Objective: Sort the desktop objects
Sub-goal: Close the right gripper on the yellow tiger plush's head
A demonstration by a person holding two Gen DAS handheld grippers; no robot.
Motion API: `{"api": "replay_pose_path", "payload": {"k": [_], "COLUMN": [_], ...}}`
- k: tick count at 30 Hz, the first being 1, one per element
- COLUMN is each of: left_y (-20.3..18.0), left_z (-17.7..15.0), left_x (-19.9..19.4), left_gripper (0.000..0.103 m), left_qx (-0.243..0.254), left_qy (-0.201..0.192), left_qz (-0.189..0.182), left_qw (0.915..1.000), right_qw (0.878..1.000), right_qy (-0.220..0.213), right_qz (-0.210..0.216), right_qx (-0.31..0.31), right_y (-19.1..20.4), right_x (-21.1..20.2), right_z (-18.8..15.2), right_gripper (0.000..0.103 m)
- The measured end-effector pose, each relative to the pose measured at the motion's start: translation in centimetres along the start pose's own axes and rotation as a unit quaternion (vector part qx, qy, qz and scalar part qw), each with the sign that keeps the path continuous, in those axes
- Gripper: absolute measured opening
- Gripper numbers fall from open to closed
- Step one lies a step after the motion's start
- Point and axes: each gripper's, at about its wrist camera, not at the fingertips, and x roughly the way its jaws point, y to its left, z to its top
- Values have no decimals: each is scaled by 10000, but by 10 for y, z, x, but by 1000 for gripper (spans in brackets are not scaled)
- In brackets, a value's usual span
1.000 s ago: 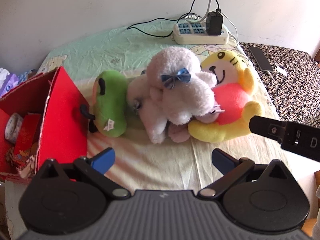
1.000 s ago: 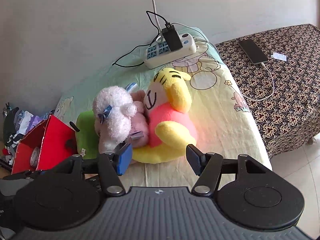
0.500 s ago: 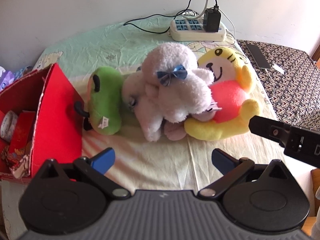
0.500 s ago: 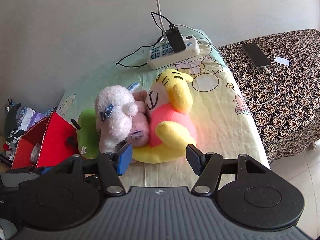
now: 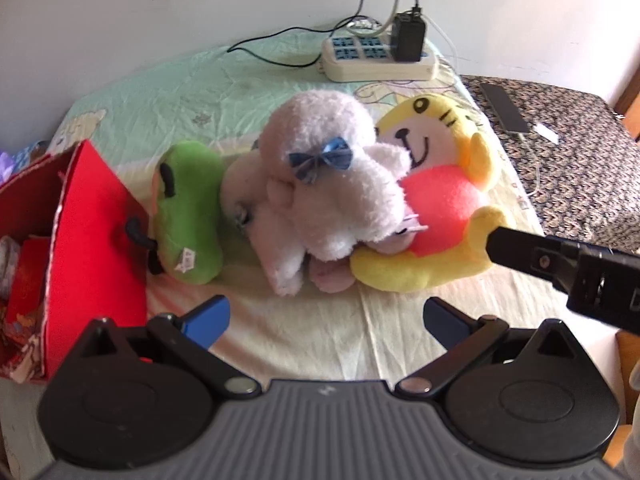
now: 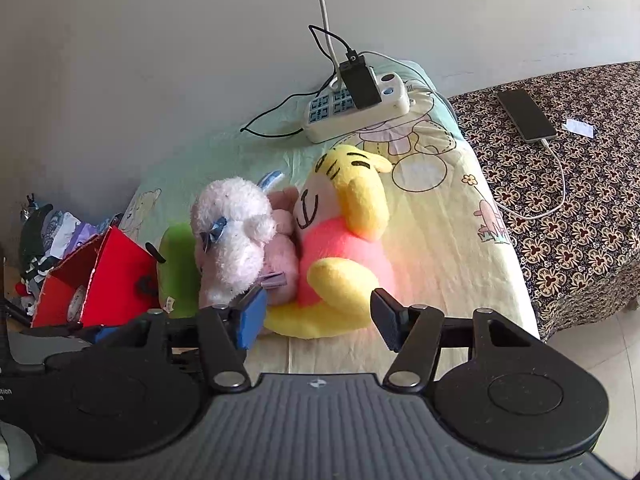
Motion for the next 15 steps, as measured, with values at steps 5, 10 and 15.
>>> {"api": "replay_pose_path", "payload": {"k": [5, 10, 15], "left_y": [7, 17, 27], "left_z": [11, 32, 42], "left_x": [-9, -11, 4], "left_gripper": [102, 99, 93], "left_qx": [5, -151, -399], "left_qy": [-201, -420, -384], "left_qz": [-440, -646, -849], "left_qw": [9988, 9969, 9949], "right_qw": [9995, 9983, 9971], "right_qy": [-267, -484, -648], "right_qz": [96, 142, 252], "right_qx": [-161, -279, -307], "right_y": [-2, 0, 3], "right_x": [-5, 0, 13], "right_z": [14, 30, 41], "right_gripper": [61, 60, 56]}}
